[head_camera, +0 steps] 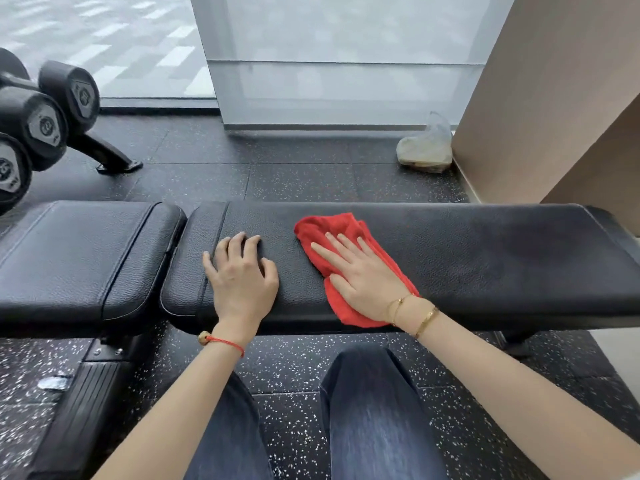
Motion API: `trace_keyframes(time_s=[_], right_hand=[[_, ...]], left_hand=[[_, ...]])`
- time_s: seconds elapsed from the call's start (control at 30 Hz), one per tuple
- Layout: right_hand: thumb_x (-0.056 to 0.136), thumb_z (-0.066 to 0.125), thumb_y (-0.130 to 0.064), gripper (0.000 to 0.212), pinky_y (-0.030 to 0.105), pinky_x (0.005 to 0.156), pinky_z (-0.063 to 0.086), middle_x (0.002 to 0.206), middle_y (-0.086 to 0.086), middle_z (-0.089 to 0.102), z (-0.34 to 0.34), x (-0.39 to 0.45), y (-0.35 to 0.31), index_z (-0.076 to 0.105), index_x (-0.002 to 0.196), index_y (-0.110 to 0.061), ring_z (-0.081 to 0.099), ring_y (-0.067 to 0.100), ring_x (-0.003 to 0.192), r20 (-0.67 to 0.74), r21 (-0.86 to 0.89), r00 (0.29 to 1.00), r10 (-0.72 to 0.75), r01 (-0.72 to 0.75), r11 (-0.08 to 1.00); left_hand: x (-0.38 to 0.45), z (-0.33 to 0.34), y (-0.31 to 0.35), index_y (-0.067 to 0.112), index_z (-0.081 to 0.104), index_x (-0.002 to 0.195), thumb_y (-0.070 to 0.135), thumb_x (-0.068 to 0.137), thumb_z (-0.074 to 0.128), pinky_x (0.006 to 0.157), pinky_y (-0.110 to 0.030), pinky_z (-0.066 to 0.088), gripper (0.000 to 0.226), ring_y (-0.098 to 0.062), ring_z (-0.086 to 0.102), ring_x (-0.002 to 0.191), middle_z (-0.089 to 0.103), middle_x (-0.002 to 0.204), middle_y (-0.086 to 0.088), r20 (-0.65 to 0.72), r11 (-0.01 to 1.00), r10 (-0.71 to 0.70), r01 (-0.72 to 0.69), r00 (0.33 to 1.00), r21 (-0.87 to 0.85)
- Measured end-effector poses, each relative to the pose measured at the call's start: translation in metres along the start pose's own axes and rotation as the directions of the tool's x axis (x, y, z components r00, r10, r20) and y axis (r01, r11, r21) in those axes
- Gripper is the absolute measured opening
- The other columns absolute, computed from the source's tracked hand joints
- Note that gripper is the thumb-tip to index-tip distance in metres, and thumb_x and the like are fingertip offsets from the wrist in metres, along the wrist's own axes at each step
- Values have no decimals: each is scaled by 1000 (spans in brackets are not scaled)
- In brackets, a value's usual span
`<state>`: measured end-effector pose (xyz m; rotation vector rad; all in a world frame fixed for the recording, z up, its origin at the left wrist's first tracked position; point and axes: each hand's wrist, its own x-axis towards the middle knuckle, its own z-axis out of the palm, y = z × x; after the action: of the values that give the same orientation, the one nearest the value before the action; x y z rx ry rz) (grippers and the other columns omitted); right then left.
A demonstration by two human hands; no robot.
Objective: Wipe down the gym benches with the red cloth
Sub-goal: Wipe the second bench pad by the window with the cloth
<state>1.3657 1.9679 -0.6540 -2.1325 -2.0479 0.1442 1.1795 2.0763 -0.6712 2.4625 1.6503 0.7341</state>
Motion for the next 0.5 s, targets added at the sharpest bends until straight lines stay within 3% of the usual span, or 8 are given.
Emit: trace_keyframes(time_s=[0.27, 0.5], right_hand=[[99, 33, -29, 58, 42, 121, -5, 163, 5, 6, -1, 84, -14, 13, 153, -31, 4, 22, 150, 15, 2, 986, 168, -168, 986], [96, 37, -28, 61, 36, 121, -3, 162, -1, 11, 1, 13, -22, 14, 153, -34, 7, 18, 150, -30, -9, 999, 11, -11, 1000]], left_hand=[[2, 2, -2, 21, 60, 126, 32, 86, 50, 115, -56, 26, 43, -28, 43, 133, 56, 137, -4, -18, 1000, -8, 8, 1000, 14], [1, 0, -7, 21, 60, 129, 34, 85, 45, 116, -54, 24, 48, -25, 43, 135, 56, 139, -1, -11, 1000, 5, -5, 1000, -12]])
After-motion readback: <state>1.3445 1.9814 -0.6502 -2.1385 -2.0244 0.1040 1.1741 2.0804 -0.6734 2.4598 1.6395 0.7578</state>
